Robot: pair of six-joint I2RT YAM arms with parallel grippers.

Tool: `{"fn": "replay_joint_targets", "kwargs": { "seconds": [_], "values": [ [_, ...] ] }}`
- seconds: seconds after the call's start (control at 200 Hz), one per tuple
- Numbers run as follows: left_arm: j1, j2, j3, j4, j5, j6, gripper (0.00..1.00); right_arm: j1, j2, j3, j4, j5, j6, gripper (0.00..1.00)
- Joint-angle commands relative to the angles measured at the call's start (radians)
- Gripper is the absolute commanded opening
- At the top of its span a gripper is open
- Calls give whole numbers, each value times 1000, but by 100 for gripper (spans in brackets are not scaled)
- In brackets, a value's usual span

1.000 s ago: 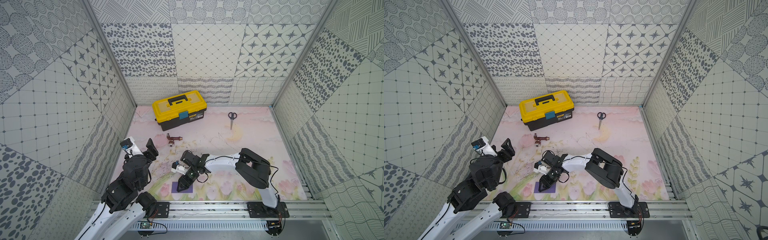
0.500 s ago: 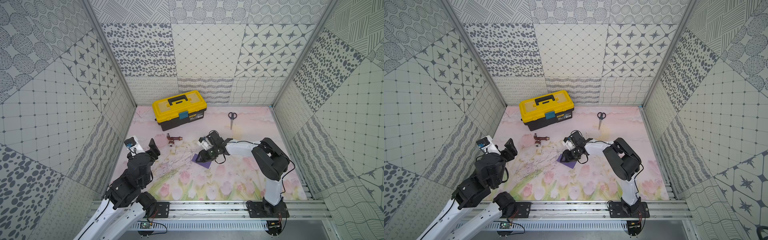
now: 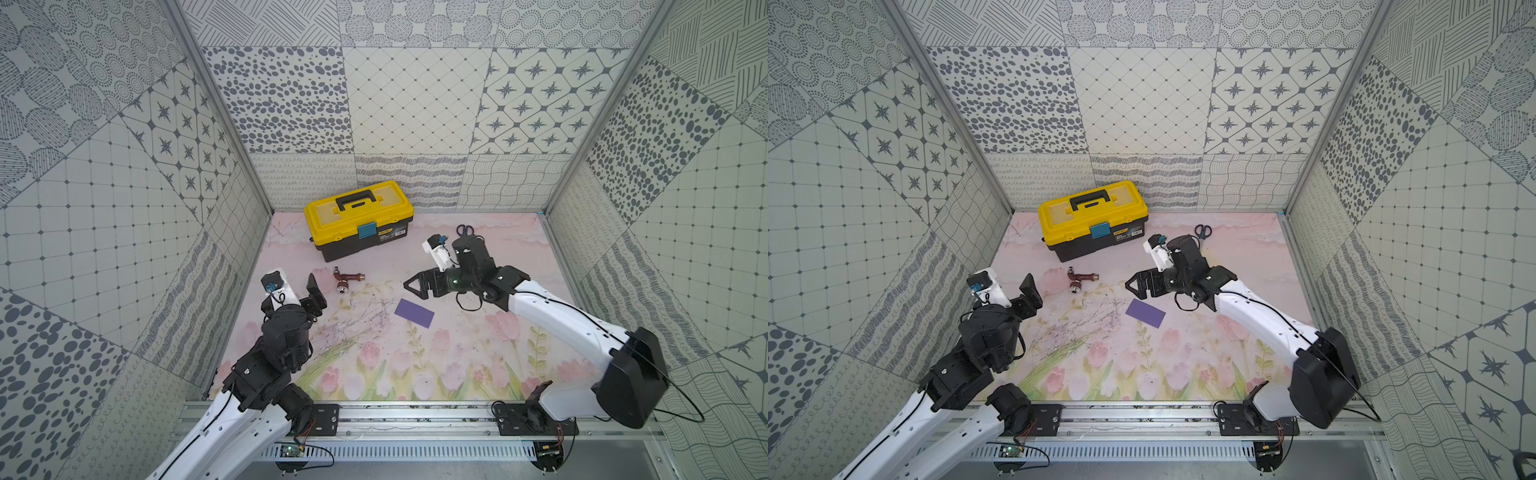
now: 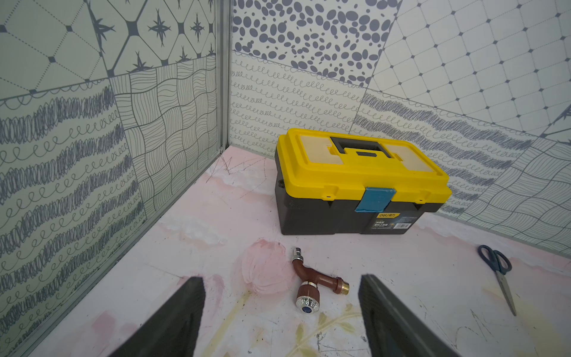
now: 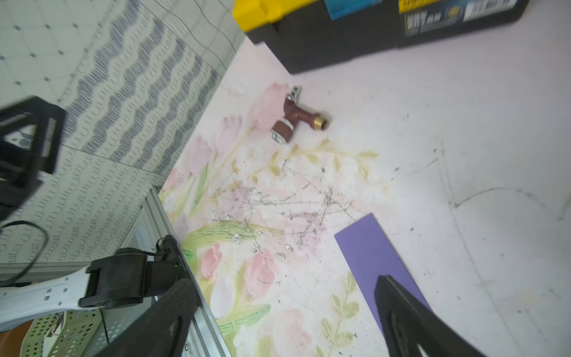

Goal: Fold the square paper along the opposite sides
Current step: Move the paper at the center of the board, then reset both arms

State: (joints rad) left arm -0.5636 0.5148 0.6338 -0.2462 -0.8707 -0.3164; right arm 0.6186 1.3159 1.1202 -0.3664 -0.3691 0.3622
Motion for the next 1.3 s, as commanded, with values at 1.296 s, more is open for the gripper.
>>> {"fn": "replay_joint_targets", "kwargs": {
  "seconds": [1.296],
  "values": [
    [528,1061,-222,1093,828,262,98,-799,-42,-845,1148,386,-223,97]
  ]
}}
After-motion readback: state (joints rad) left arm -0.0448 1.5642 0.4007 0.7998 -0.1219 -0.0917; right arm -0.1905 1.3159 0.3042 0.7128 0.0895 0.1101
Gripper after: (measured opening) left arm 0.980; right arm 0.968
